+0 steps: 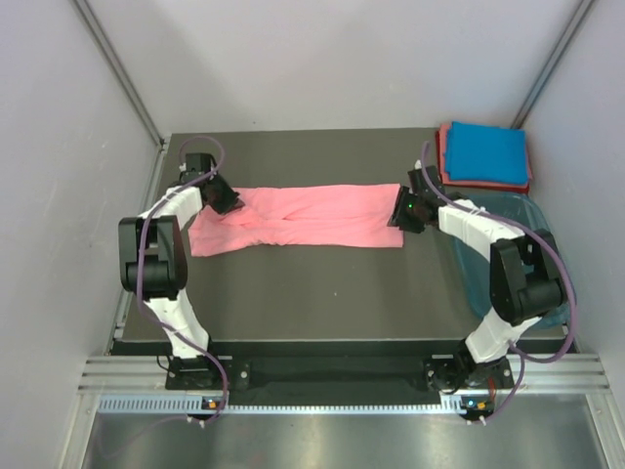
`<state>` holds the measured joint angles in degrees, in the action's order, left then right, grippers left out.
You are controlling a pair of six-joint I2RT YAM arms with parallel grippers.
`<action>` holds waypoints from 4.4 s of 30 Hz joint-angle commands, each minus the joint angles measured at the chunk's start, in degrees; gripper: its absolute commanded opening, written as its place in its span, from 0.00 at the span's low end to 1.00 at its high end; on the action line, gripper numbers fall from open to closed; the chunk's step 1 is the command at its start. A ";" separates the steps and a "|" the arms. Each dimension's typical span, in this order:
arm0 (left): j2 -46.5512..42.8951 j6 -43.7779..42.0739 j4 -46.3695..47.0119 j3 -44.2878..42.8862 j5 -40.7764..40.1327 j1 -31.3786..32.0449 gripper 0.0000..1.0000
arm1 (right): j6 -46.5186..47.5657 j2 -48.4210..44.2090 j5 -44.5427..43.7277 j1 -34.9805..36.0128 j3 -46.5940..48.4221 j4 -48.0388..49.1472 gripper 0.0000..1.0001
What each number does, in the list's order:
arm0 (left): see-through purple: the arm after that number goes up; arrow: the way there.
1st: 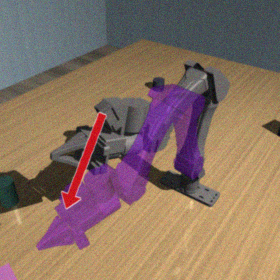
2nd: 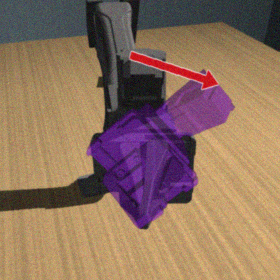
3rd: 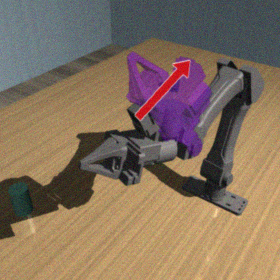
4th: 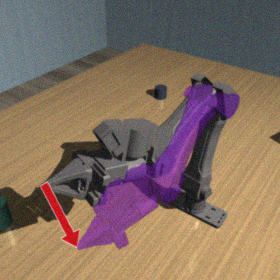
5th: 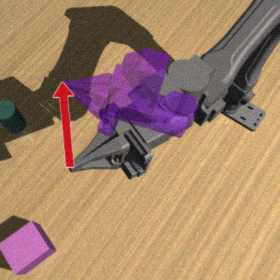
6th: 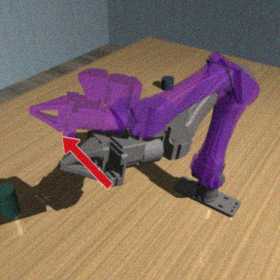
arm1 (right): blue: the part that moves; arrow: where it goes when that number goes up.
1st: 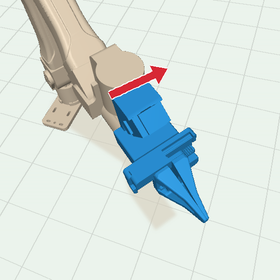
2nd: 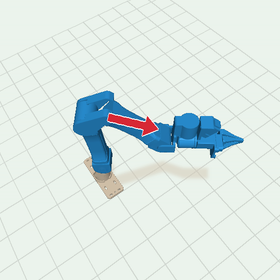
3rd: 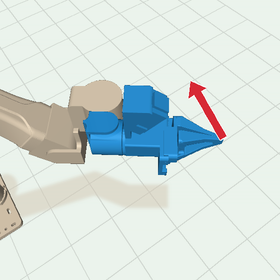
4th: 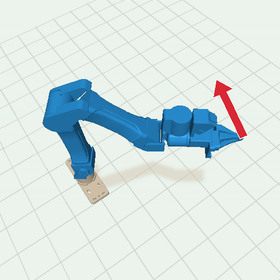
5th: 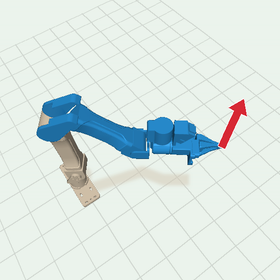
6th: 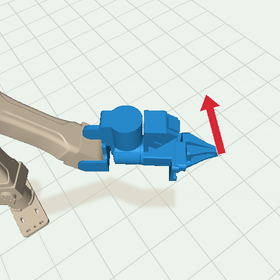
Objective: Fold and stack the t-shirts
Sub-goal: Fold the tshirt
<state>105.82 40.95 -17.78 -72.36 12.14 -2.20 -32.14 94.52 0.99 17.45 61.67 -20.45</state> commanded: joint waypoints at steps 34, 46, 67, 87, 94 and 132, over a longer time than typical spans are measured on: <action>-1.93 -16.52 -15.88 -8.86 -11.09 0.36 0.33 | 1.46 1.37 2.96 0.74 4.86 1.72 0.40; -10.99 -3.69 -9.29 13.38 -4.23 -11.16 0.29 | 0.41 5.06 -0.20 1.09 2.23 -0.74 0.40; -10.83 -11.94 -19.38 -10.04 -21.25 -0.28 0.38 | 3.84 -7.15 -2.23 1.09 -3.40 -0.65 0.40; 19.94 -7.99 -28.53 -36.00 -34.02 16.87 0.38 | 7.09 -9.88 1.91 1.18 -2.08 0.76 0.42; 23.11 -6.76 -31.00 -39.26 -37.36 17.49 0.36 | 7.97 -9.36 1.55 1.18 -2.34 1.20 0.42; 21.71 -13.79 -23.53 -38.74 -35.96 21.80 0.00 | 8.15 -9.71 1.20 1.09 -1.81 1.38 0.43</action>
<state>130.56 28.73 -44.91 -110.59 -23.81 19.18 -25.04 86.61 2.44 18.15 57.49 -20.97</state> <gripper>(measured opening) 0.011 0.427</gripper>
